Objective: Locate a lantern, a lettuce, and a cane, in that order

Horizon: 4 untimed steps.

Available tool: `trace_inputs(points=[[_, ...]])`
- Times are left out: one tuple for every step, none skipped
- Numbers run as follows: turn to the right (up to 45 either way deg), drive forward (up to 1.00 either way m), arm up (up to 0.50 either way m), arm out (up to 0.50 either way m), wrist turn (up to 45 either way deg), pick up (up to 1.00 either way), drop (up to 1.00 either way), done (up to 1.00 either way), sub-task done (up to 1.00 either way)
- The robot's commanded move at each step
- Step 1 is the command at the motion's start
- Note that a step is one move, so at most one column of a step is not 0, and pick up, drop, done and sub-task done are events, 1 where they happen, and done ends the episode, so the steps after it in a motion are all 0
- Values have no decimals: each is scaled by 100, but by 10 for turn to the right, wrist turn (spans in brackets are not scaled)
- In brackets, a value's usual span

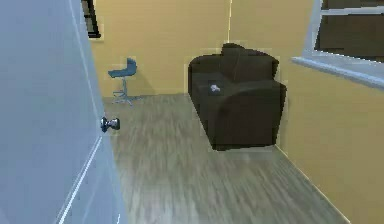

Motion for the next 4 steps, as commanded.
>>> trace_inputs(points=[[0, 90, 0, 0, 0, 0, 0, 0, 0], [-120, 0, 0, 0, 0, 0, 0, 0, 0], [0, 40, 0, 0, 0, 0, 0, 0, 0], [-450, 0, 0, 0, 0, 0, 0, 0, 0]])
